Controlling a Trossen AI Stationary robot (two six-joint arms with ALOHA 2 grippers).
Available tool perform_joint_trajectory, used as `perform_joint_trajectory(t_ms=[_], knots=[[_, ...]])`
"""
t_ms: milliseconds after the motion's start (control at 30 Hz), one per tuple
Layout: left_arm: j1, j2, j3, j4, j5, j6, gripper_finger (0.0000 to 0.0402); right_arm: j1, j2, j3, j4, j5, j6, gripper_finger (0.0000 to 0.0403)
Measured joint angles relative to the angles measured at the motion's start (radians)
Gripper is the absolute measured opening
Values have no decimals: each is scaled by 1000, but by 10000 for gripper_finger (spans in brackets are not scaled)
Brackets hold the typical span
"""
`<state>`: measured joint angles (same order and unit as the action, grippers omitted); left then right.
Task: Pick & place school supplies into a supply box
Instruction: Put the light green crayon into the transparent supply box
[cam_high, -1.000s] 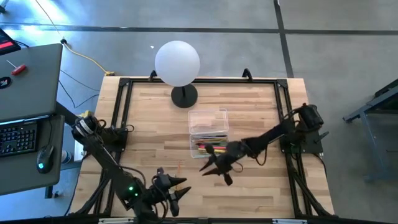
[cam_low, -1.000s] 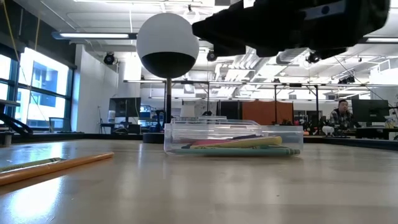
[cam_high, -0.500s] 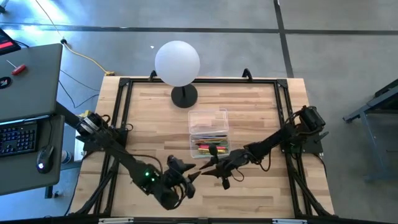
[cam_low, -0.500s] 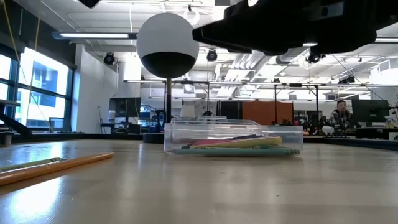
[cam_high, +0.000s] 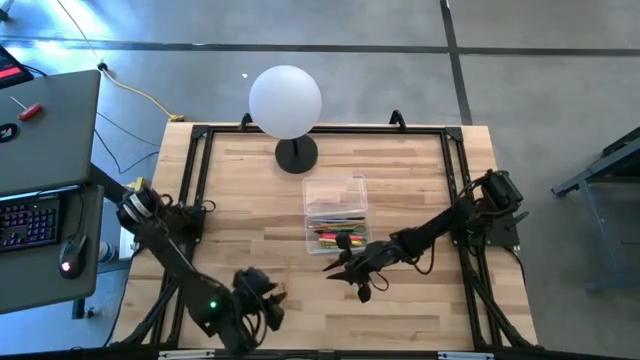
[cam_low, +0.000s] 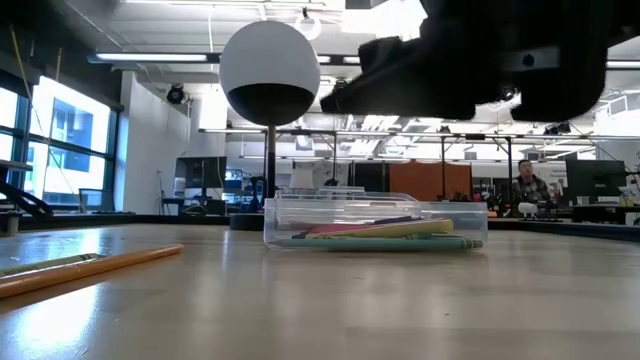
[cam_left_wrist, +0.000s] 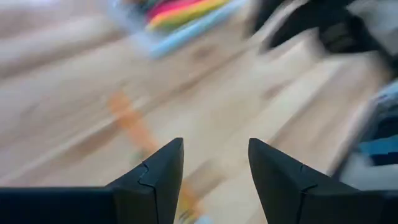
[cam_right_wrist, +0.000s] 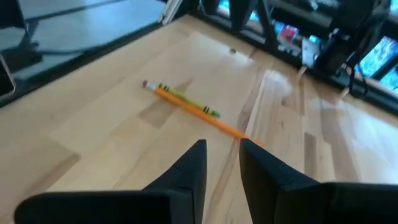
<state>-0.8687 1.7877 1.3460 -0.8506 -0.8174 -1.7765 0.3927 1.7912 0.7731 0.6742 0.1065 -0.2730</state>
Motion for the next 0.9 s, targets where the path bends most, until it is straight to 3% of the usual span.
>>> perform_joint_trajectory(t_ms=[167, 333, 900], knots=[[7, 43, -2, -156, 170, -178, 214, 0, 0, 0, -53, 0, 3, 74], [21, 95, -2, -137, 177, -272, 214, 0, 0, -4, -64, 0, 3, 74], [78, 160, -1, -67, 195, -270, 214, 0, 0, -3, -65, -2, 3, 74]])
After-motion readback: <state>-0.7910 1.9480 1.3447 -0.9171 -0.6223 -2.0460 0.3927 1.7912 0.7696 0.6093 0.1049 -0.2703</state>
